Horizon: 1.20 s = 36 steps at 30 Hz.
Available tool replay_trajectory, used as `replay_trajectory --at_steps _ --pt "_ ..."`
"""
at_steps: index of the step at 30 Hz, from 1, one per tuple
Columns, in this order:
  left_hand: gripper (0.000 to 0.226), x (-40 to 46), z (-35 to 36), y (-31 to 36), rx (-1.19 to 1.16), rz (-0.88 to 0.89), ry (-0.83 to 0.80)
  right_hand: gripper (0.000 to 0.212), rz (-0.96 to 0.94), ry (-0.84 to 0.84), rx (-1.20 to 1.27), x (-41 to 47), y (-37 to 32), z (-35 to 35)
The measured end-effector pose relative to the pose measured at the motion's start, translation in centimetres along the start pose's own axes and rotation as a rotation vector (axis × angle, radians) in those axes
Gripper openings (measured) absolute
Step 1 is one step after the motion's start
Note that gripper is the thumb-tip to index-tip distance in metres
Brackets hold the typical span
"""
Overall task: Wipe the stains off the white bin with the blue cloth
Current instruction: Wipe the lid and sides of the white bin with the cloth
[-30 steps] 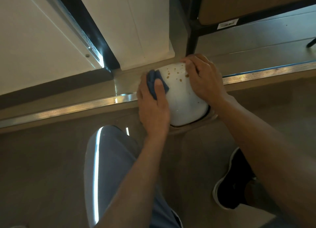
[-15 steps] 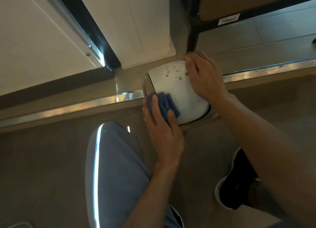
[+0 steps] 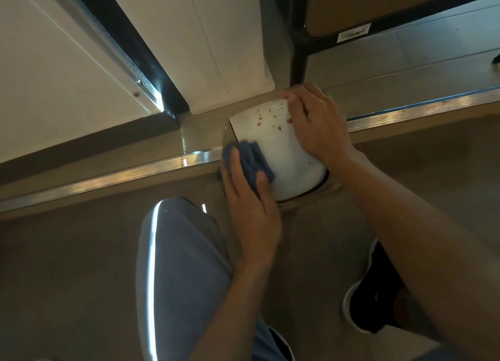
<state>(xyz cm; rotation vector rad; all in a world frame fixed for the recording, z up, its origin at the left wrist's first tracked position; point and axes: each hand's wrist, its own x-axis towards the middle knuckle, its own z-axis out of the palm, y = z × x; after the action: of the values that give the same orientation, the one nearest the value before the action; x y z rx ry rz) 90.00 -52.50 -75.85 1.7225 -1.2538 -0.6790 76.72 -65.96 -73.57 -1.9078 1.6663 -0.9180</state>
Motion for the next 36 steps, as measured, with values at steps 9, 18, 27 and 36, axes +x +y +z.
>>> replay_trajectory --at_steps 9,18,27,36 --pt "0.045 7.3 -0.8 2.0 -0.114 -0.097 0.044 0.035 0.015 0.024 -0.021 -0.2 -0.1 0.3" --pt "0.058 1.9 -1.0 -0.1 0.000 0.053 -0.042 0.034 0.024 0.045 -0.017 -0.5 -0.5 0.4" --pt "0.029 9.0 -1.3 2.5 0.033 0.015 -0.011 0.035 0.013 0.041 -0.033 -0.5 -0.4 0.4" --pt "0.051 2.1 -0.5 -0.8 0.112 0.118 -0.018 0.035 0.009 0.073 -0.059 -0.7 -0.8 0.6"
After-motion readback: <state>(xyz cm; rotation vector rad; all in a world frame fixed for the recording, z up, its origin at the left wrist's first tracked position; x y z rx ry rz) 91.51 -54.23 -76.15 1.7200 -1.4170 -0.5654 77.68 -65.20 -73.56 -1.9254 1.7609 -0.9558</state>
